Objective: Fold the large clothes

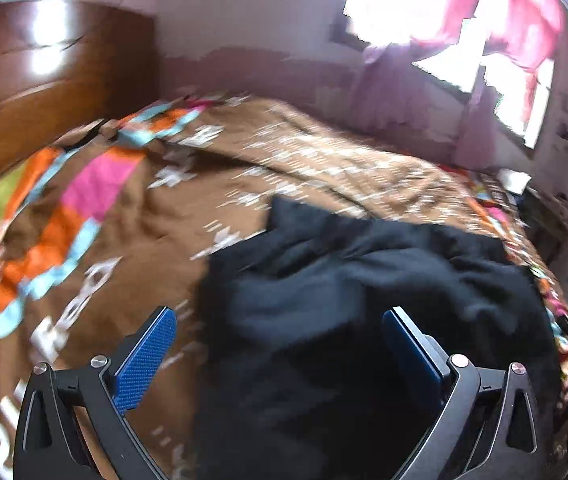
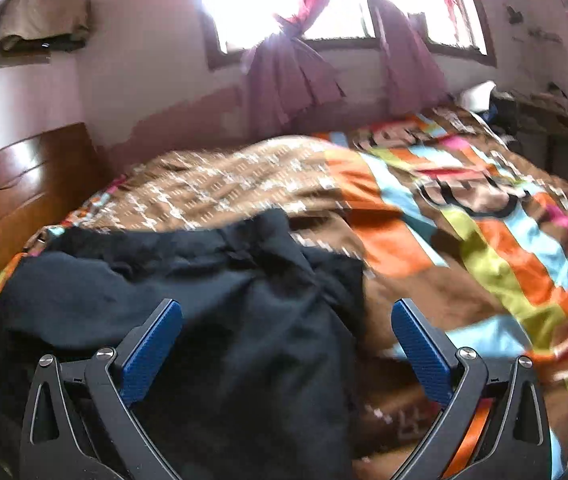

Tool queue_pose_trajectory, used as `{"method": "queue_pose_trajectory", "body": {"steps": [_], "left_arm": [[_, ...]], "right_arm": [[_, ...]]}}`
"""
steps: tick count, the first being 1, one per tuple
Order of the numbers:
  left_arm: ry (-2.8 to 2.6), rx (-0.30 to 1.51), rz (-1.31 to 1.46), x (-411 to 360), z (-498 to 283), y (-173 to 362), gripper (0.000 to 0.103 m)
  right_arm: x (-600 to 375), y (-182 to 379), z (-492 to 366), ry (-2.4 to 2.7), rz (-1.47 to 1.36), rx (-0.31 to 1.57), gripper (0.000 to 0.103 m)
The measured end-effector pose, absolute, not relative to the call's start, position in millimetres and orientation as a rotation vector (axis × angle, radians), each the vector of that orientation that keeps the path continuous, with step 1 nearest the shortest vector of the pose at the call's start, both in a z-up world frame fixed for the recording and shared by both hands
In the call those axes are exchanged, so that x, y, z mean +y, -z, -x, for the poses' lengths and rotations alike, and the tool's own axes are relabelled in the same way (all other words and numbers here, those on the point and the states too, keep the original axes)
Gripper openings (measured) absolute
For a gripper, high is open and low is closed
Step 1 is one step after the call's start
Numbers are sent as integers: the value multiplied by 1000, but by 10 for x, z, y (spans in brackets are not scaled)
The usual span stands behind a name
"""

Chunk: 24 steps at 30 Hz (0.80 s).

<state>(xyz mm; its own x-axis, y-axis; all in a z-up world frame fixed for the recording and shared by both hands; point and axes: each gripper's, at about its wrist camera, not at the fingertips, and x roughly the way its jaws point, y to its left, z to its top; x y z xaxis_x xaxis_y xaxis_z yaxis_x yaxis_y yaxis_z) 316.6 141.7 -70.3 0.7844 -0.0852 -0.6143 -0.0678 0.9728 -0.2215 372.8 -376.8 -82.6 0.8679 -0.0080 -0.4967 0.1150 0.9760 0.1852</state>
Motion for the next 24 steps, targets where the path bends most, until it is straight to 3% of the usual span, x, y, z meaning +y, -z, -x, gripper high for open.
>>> {"method": "queue_pose_trajectory", "body": {"steps": [7, 24], "left_arm": [[29, 748, 378, 1669, -3138, 1153, 103], [229, 766, 527, 1796, -3296, 1477, 103]], "right_arm": [[-3939, 1413, -3826, 21, -378, 685, 102], [-4161, 1746, -3882, -90, -552, 698, 102]]}}
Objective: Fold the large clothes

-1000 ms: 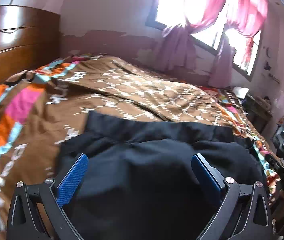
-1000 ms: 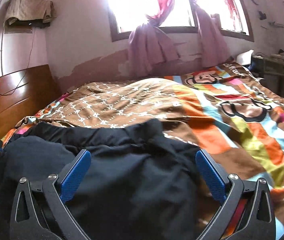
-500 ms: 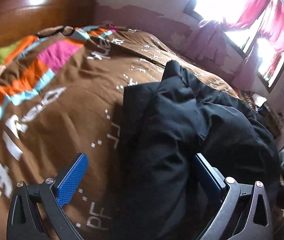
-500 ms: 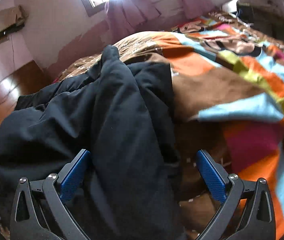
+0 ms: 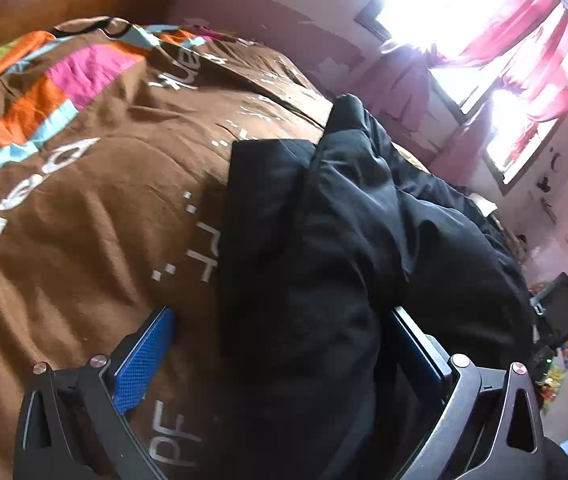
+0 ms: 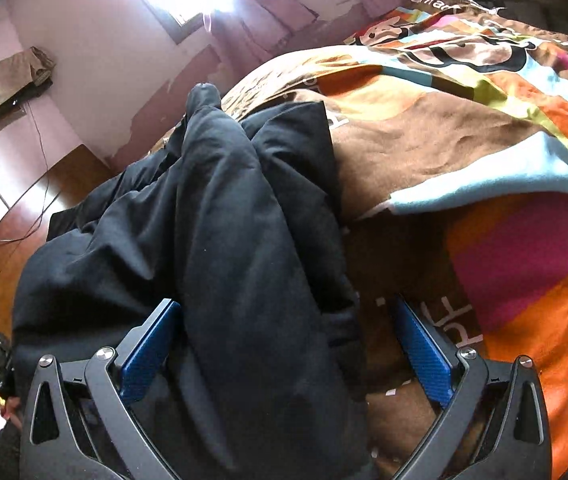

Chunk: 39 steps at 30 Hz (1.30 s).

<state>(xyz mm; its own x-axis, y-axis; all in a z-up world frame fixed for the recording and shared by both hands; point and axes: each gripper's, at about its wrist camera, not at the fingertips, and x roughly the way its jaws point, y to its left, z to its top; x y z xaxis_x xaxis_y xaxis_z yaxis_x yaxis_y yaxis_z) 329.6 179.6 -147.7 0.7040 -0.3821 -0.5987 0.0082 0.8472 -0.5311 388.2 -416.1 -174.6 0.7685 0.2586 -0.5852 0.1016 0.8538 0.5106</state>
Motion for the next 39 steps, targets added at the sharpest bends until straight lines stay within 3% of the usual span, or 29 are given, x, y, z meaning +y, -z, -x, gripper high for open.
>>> {"method": "queue_pose_trajectory", "body": {"steps": [14, 19, 25, 31, 33, 39], "left_arm": [[367, 853, 542, 1623, -3333, 1551, 103], [371, 931, 579, 1581, -3292, 1552, 103], [284, 1006, 588, 1505, -3204, 1421, 81], [221, 1044, 533, 1371, -3117, 1165, 49], [216, 1041, 509, 1325, -3070, 1054, 37], [209, 1003, 404, 1177, -2897, 720, 29]], "right_arm": [[-4000, 1663, -3854, -102, -580, 909, 102], [-3964, 1583, -3794, -71, -604, 921, 90], [-3862, 1408, -3603, -70, -568, 926, 62], [-3849, 1304, -3420, -89, -563, 918, 44], [-3866, 1244, -3386, -114, -595, 908, 30], [-3758, 1030, -3243, -208, -542, 878, 29]]}}
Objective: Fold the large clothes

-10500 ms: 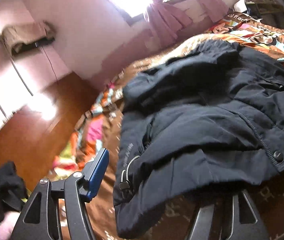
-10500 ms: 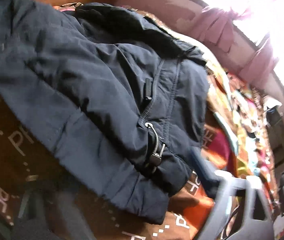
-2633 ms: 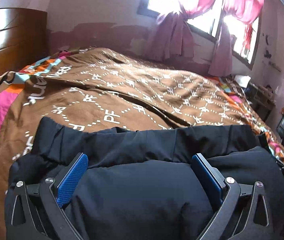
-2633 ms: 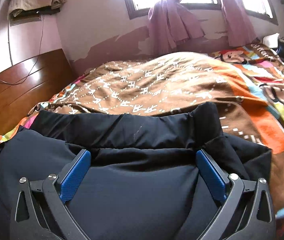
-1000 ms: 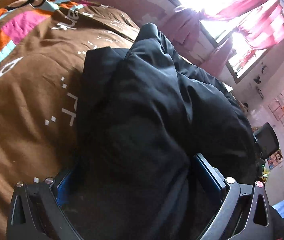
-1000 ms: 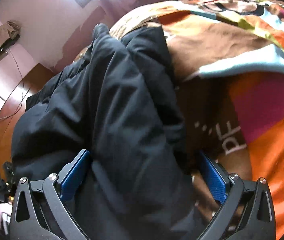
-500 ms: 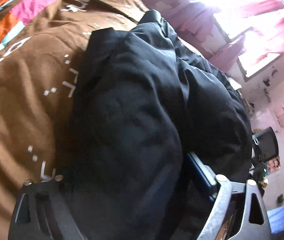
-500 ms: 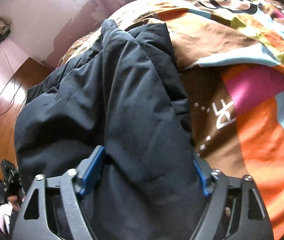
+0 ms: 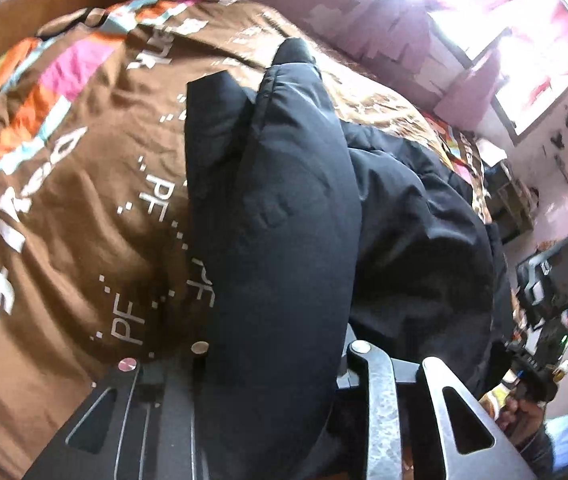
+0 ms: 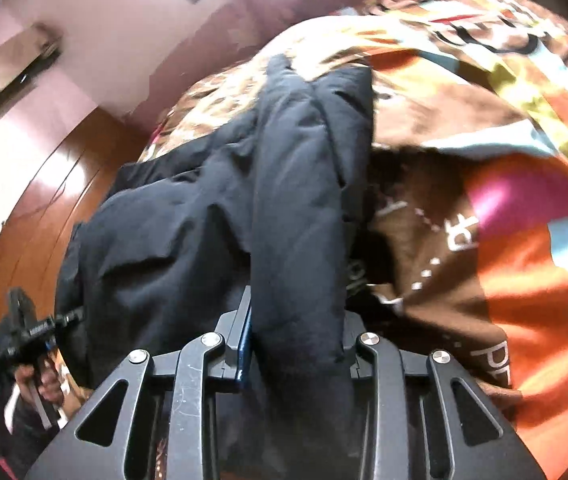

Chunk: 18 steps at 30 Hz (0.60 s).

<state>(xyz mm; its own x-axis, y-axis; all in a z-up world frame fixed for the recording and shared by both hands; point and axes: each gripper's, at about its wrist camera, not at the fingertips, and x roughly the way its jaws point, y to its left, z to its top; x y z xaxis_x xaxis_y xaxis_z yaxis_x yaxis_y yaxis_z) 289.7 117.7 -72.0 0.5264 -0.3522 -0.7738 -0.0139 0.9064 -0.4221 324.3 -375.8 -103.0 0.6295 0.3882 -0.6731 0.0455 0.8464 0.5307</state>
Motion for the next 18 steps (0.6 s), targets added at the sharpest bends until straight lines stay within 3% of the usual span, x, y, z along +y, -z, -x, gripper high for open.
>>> {"method": "queue_pose_trajectory", "body": {"steps": [5, 8, 11, 18], "left_arm": [[192, 1015, 376, 1187, -2883, 686, 28], [164, 1033, 416, 1185, -2895, 608, 24], [166, 1009, 410, 1172, -2900, 426, 21], [168, 851, 347, 1146, -2767, -276, 19]], "right_arm": [[-3784, 1073, -3282, -190, -544, 909, 31], [-3790, 1024, -3324, -184, -557, 902, 23], [-3747, 802, -3316, -207, -546, 877, 16], [-3691, -2, -3322, -302, -506, 723, 13]]}}
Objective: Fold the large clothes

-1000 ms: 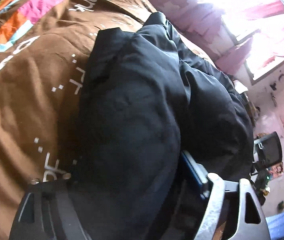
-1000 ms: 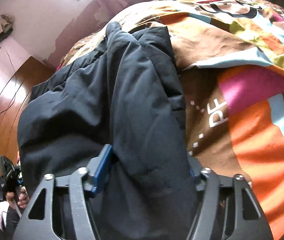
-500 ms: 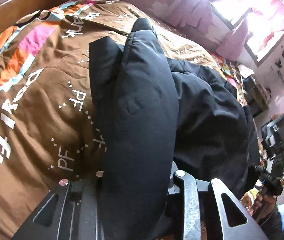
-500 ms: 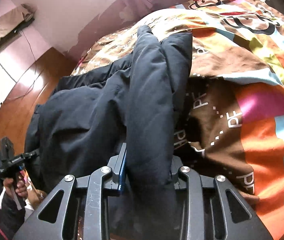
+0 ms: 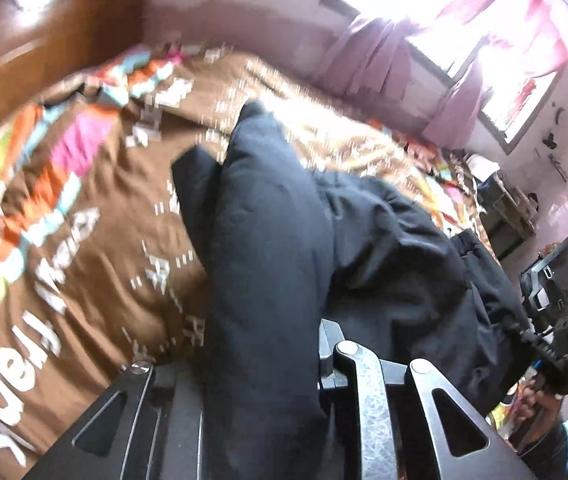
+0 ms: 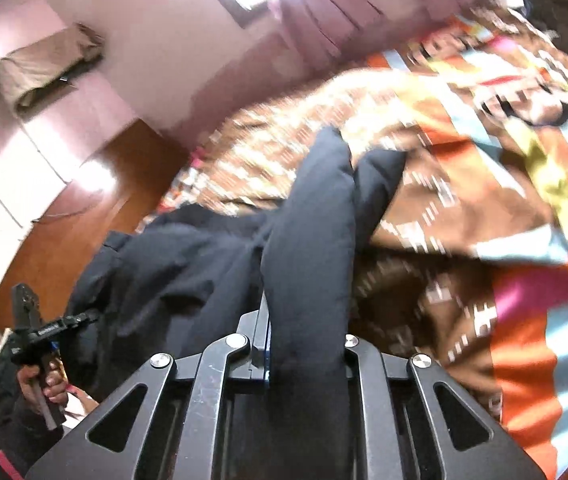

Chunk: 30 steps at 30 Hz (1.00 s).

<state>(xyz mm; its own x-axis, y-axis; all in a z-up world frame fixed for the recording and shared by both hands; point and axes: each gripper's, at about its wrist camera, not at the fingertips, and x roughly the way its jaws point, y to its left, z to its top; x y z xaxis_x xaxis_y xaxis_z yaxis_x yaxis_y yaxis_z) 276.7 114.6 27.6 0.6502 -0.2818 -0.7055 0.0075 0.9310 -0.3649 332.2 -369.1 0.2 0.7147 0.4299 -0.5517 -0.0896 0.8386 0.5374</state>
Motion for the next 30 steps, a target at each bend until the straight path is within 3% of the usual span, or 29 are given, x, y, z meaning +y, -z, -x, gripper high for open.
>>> {"method": "queue_pose_trajectory", "body": {"steps": [9, 15, 22, 30], "left_arm": [[197, 706, 343, 1100, -2583, -756, 19], [217, 652, 327, 1006, -2295, -882, 19], [207, 683, 297, 951, -2162, -490, 19], [140, 782, 250, 875, -2191, 453, 19]], "right_arm": [[-3587, -841, -3057, -364, -392, 547, 12], [-3631, -989, -2708, -353, -370, 493, 11], [-3577, -693, -2533, -314, -309, 529, 11], [-3531, 244, -2543, -188, -261, 697, 11]]}}
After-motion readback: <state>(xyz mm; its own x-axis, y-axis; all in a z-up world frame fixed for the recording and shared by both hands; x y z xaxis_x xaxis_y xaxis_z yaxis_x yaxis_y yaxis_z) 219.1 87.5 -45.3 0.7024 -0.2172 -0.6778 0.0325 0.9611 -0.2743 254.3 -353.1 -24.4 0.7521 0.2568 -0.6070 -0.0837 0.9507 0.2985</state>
